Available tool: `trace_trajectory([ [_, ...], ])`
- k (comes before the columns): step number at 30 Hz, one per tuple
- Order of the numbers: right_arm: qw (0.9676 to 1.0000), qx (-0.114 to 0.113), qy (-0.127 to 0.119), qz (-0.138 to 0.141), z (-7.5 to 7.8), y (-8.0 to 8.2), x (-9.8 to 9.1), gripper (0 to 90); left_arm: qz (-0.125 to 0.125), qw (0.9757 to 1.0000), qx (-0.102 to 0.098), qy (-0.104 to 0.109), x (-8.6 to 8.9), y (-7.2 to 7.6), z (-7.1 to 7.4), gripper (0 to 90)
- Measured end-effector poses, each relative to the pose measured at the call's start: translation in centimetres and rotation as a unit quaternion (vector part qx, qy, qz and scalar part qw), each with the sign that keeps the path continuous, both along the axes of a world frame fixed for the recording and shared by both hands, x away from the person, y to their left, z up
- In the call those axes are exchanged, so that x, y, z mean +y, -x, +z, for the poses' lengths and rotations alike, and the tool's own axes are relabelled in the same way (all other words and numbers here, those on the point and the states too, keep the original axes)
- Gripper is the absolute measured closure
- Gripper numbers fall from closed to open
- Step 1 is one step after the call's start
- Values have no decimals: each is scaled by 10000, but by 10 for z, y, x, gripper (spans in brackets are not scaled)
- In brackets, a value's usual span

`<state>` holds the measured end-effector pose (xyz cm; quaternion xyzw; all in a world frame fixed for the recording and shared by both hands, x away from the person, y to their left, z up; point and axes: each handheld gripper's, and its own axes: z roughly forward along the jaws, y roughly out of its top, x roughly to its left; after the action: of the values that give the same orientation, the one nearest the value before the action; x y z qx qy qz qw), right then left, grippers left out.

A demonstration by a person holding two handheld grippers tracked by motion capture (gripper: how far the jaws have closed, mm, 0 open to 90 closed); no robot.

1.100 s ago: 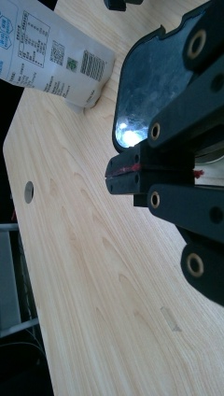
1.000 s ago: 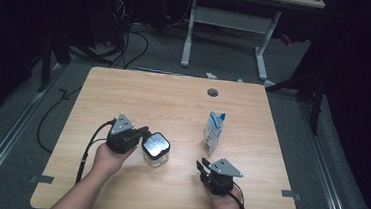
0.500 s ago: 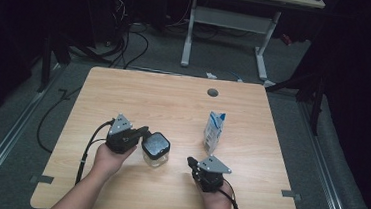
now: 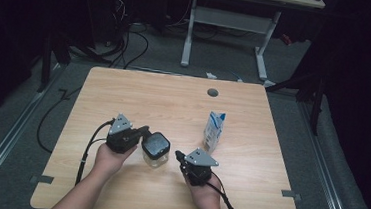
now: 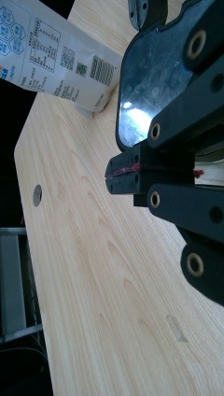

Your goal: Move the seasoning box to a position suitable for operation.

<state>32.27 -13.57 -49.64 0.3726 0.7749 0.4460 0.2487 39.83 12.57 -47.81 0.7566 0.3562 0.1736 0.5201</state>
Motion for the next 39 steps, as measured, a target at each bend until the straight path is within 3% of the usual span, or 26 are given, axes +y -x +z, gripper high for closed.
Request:
trace_trajectory([
  [39, 9995, -175, -155, 190, 16, -7, 18, 892, -5, 9999, 49, 134, 2, -2, -3, 900],
])
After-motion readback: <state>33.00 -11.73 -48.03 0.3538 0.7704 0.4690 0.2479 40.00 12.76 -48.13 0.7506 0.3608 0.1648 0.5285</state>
